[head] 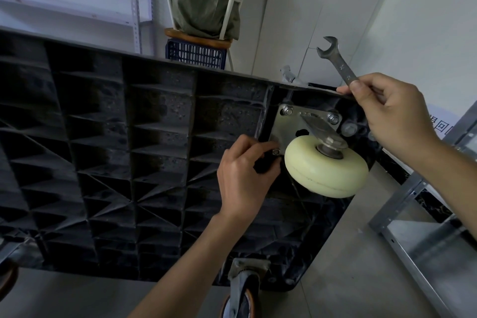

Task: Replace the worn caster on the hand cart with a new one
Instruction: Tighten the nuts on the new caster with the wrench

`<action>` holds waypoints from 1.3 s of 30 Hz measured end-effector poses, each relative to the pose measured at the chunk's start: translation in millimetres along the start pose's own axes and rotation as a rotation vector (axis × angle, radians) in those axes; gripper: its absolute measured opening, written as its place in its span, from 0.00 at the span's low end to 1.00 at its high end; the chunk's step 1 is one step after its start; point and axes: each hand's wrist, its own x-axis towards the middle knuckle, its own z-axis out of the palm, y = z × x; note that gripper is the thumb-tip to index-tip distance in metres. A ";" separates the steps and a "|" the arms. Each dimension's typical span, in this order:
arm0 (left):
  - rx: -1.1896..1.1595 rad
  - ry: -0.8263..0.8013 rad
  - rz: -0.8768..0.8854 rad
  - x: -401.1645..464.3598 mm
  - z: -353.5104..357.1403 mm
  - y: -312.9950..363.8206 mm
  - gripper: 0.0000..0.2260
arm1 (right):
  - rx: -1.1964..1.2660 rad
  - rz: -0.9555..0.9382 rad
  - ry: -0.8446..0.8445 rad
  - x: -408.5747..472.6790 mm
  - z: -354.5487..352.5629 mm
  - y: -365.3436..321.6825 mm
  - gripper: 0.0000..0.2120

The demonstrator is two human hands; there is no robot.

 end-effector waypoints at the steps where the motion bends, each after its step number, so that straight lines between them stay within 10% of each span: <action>1: -0.004 0.007 -0.014 0.1 -0.6 1.3 0.12 | 0.003 0.001 -0.001 0.4 0.2 0.7 0.16; 39: 0.131 0.011 0.028 6.7 -5.3 2.4 0.09 | 0.004 0.011 -0.022 0.3 -0.7 2.4 0.12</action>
